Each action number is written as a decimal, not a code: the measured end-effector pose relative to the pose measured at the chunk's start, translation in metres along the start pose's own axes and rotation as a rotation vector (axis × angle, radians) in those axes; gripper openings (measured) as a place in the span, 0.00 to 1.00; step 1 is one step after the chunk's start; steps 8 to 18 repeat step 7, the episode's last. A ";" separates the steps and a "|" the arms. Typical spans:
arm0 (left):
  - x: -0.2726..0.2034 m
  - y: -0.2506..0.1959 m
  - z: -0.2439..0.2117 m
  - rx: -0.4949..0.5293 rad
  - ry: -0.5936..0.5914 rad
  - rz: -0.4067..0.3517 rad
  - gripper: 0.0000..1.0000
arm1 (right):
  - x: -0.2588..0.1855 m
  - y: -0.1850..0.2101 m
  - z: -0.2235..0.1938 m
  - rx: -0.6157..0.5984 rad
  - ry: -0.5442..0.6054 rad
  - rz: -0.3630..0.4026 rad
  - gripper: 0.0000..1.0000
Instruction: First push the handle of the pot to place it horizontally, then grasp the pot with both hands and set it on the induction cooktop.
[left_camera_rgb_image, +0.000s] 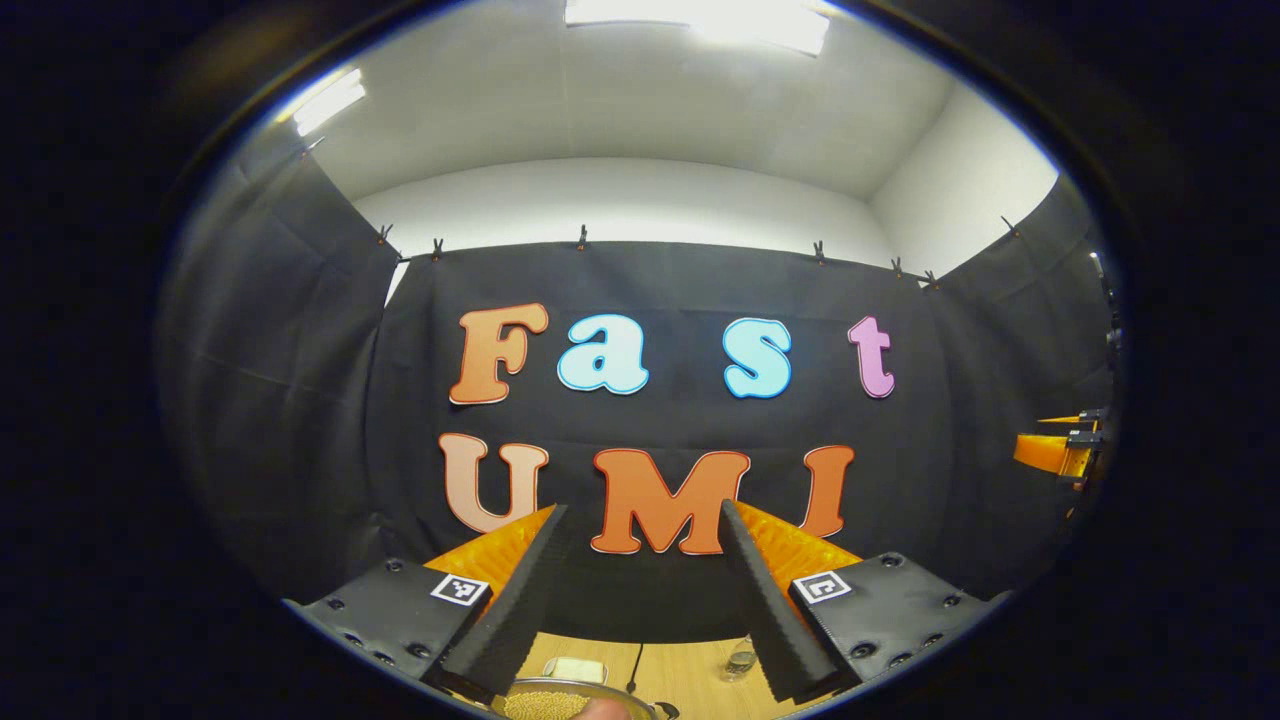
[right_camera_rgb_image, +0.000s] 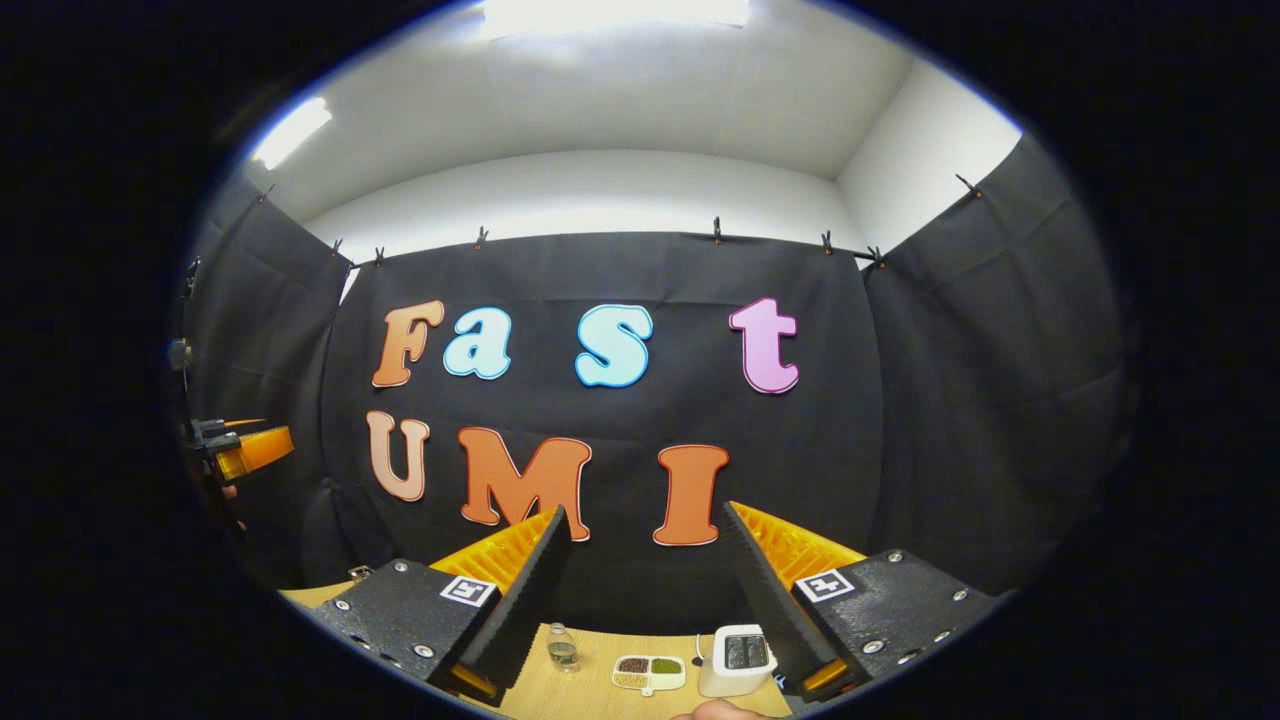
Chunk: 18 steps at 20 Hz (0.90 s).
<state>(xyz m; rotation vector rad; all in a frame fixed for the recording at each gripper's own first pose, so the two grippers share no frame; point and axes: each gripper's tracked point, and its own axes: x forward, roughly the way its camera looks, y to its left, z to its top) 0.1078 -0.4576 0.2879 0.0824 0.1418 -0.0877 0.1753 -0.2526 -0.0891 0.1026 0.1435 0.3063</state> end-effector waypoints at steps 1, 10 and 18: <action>0.001 0.005 -0.001 -0.003 0.001 0.005 0.95 | 0.004 0.005 0.003 -0.008 -0.013 0.000 0.98; 0.009 0.025 -0.004 -0.023 -0.013 0.016 0.95 | 0.011 0.033 0.025 -0.053 -0.082 0.025 0.89; 0.009 0.025 -0.004 -0.023 -0.013 0.016 0.95 | 0.011 0.033 0.025 -0.053 -0.082 0.025 0.89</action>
